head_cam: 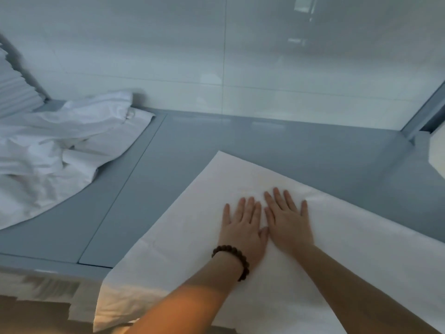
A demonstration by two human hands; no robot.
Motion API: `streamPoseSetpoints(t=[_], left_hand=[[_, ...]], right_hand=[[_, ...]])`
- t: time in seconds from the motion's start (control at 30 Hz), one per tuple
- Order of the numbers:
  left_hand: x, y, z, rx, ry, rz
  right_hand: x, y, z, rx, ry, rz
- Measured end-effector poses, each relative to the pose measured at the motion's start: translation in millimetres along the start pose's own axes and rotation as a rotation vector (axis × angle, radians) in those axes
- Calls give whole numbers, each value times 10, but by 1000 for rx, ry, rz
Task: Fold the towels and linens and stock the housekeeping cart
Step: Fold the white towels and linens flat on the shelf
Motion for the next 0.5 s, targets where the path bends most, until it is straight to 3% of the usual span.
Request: streamPoseSetpoints(t=[0.37, 0.4, 0.5], left_hand=[[92, -83, 85, 62, 75, 18], [101, -79, 90, 54, 71, 24], [113, -62, 116, 47, 77, 21]], right_hand=[[119, 168, 683, 102, 359, -76], [-98, 213, 769, 102, 276, -99], [-999, 448, 804, 133, -210, -125]])
Point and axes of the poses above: each hand's wrist, its own z-axis towards the middle knuckle, its own y-axis out of the back of the hand, x = y × z, the point moved 6 cm from there along z, towards the middle knuckle, and after that the axes turned 11 degrees about x, right-handed, at the moved point
